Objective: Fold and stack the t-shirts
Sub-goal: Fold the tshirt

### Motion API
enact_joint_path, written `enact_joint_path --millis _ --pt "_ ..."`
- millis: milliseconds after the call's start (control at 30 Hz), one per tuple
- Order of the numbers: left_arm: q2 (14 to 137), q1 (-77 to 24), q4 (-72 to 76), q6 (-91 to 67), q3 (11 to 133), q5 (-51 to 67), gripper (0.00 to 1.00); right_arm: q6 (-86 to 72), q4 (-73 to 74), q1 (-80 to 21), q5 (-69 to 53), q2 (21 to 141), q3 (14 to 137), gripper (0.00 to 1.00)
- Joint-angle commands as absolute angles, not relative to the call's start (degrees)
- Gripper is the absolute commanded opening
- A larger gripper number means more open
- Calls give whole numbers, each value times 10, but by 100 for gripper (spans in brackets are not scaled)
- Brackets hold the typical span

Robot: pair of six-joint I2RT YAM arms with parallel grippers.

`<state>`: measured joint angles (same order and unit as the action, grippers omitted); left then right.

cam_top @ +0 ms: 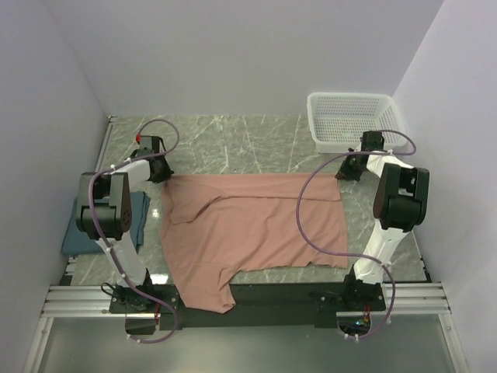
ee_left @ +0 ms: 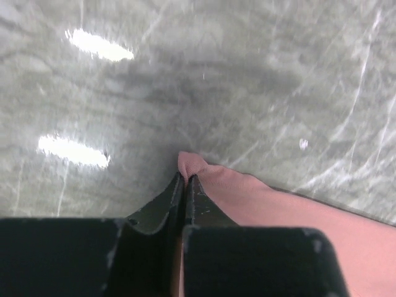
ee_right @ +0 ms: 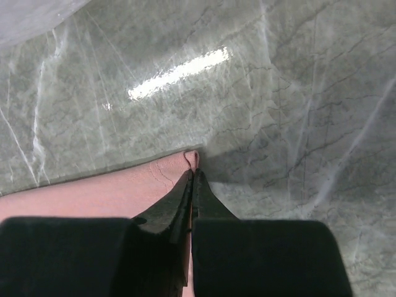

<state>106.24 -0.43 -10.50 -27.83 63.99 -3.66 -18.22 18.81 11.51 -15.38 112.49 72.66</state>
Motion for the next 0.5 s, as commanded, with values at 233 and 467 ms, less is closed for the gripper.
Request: enact_joint_path --millis 233,467 --pt "1093 17 -98 -243 693 -127 6 -173 187 121 -79 1151 796 0" --pt "1087 13 -106 -253 706 -112 51 -185 185 117 -125 1128 796 21"
